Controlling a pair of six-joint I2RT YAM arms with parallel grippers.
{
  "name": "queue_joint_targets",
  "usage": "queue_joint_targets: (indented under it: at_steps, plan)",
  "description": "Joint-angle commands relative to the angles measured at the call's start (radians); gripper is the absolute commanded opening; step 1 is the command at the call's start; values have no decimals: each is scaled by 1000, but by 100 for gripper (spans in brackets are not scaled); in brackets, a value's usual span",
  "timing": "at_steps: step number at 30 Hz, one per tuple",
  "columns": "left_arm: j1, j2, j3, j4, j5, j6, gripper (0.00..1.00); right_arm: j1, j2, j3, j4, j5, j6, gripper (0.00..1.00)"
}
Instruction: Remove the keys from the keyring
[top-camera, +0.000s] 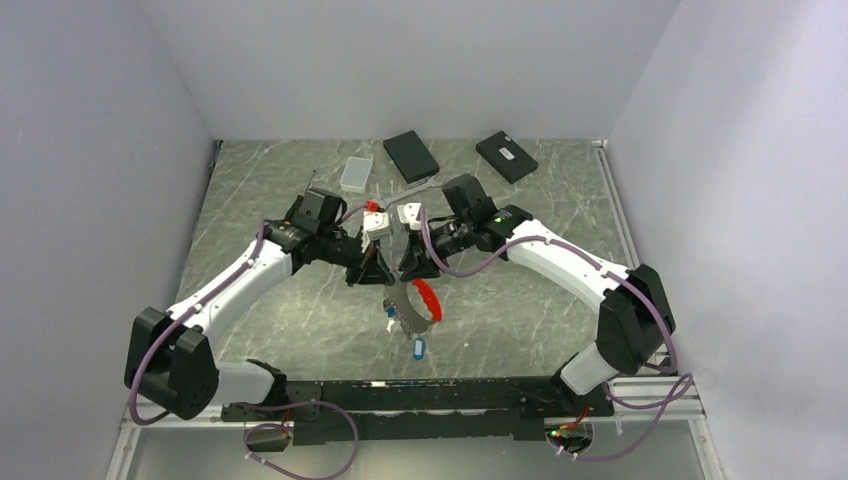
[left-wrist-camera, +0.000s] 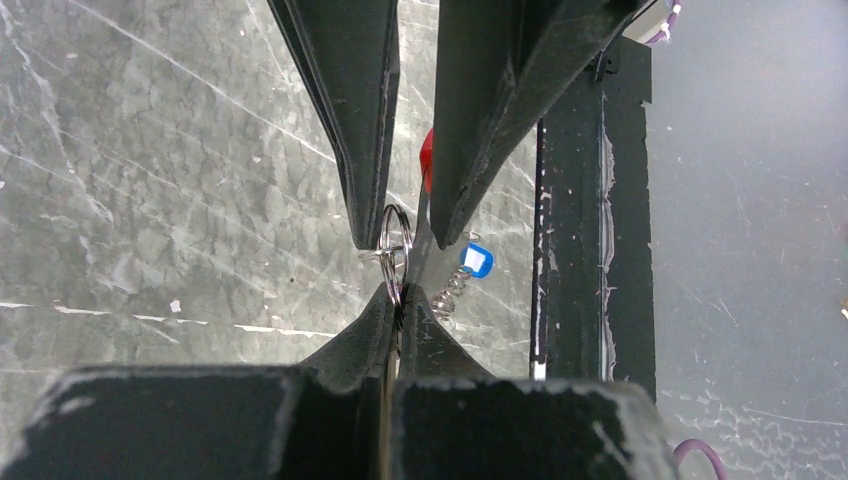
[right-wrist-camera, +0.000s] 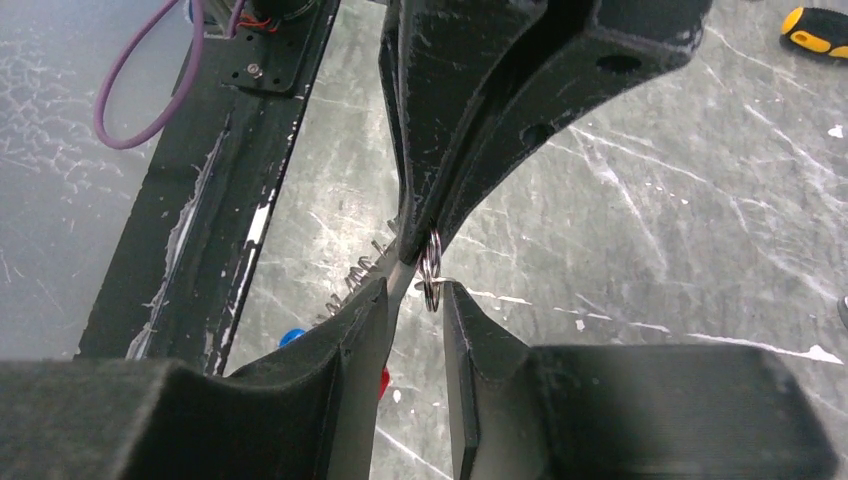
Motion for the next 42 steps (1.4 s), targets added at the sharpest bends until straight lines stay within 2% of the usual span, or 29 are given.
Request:
queue_joint_targets:
  at_steps: [1,5,9,13,16,19,22,27,31,35,42]
  plan:
    - [4,6,-1,42,48,-19,0,7,4,-6,86,-27,17,32]
    - [4,13,-7,41,49,-15,0,9,9,0,90,-30,23,31]
    - [4,18,-5,39,49,-11,0,9,12,-8,92,-27,17,17]
    - [4,21,-9,28,50,0,0,9,13,-8,90,-15,15,10]
    - [4,25,-16,33,44,-4,0,9,12,-16,93,-3,17,0]
    - [8,37,-28,45,13,-29,0,8,12,-50,120,18,25,0]
    - [14,56,-39,37,-64,-53,7,7,16,-124,193,37,50,0]
    - [37,99,-53,6,-63,-103,4,8,35,-244,355,58,102,0]
    - [37,91,-84,99,-45,-187,6,7,52,-261,413,61,136,0]
    - [58,51,-124,145,-31,-244,1,7,63,-260,448,58,177,0]
    - [87,-6,-186,134,-62,-210,0,-26,56,-240,441,64,202,0]
